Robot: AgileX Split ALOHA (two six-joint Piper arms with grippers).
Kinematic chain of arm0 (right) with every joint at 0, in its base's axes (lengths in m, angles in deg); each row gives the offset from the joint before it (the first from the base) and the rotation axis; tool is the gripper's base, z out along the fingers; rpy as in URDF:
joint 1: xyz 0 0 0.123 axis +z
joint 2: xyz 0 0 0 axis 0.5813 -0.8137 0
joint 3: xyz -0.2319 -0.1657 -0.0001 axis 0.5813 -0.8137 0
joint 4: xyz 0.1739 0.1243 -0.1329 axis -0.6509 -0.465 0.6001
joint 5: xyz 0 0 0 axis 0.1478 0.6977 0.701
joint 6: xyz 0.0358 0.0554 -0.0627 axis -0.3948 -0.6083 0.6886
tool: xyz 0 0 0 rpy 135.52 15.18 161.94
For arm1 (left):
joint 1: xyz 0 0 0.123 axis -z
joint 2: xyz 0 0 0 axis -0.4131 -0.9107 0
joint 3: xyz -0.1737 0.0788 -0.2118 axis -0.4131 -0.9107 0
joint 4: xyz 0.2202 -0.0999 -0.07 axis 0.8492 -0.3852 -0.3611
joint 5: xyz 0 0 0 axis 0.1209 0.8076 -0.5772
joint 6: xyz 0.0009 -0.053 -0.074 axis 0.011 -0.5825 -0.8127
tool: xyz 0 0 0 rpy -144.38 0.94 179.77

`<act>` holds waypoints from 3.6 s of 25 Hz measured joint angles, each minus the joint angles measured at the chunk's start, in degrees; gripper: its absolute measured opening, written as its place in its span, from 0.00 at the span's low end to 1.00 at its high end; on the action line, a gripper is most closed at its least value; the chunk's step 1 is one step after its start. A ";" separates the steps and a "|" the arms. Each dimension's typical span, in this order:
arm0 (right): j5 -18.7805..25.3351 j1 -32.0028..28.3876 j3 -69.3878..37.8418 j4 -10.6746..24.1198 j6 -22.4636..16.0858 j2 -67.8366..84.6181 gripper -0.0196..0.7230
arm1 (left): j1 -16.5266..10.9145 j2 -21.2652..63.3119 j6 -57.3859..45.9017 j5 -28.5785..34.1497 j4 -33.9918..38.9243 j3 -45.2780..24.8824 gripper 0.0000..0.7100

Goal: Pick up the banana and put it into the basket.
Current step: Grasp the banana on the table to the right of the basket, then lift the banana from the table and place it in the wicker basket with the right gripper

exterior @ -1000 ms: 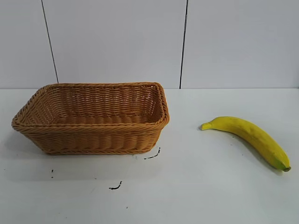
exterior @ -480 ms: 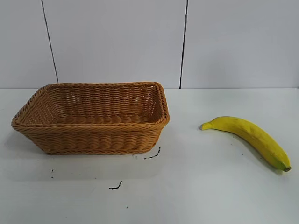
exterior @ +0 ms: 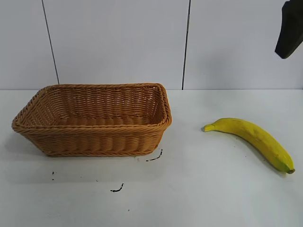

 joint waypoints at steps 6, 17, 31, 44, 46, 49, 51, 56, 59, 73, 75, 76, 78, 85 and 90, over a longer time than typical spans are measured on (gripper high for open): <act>-1.16 1.20 0.11 -0.10 0.69 -4.67 0.96 | 0.00 0.00 0.00 0.00 0.00 0.00 0.98; -9.08 3.35 0.11 3.98 0.63 -12.11 0.96 | 0.00 0.00 0.00 0.00 0.00 0.00 0.98; -19.81 3.35 0.11 3.93 -1.94 -22.70 0.96 | 0.00 0.00 0.00 0.00 0.00 0.00 0.98; -19.99 3.35 0.17 4.54 -2.75 -24.37 0.83 | 0.00 0.00 0.00 0.00 0.00 0.00 0.98; -19.99 3.35 0.17 5.12 -4.09 -24.37 0.64 | 0.00 0.00 0.00 0.00 0.00 0.00 0.98; -19.68 3.35 0.18 6.72 -6.10 -24.31 0.46 | 0.00 0.00 0.00 0.00 0.00 0.00 0.98; -19.11 3.35 0.31 7.06 -6.79 -24.19 0.45 | 0.00 0.00 0.00 0.00 0.00 0.00 0.98; -13.43 3.35 4.23 8.31 -6.91 -22.49 0.45 | 0.00 0.00 0.00 0.00 0.00 0.00 0.98; -7.13 3.35 8.93 8.31 -6.96 -20.32 0.45 | 0.00 0.00 0.00 0.00 0.00 0.00 0.98; 8.99 9.40 32.48 7.67 -7.03 -19.78 0.45 | 0.00 0.00 0.00 0.00 0.00 0.00 0.98; 8.94 12.03 35.78 7.67 -6.61 -20.92 0.45 | 0.00 0.00 0.00 0.00 0.00 0.00 0.98; 9.05 13.34 37.76 7.67 -6.26 -21.89 0.45 | 0.00 0.00 0.00 0.00 0.00 0.00 0.98; 9.13 15.77 41.33 7.67 -4.99 -24.05 0.45 | 0.00 0.00 0.00 0.00 0.00 0.00 0.98; 8.56 25.16 51.77 7.67 2.82 -31.49 0.45 | 0.00 0.00 0.00 0.00 0.00 0.00 0.98; 4.24 31.74 53.53 7.67 10.55 -33.69 0.45 | 0.00 0.00 0.00 0.00 0.00 0.00 0.98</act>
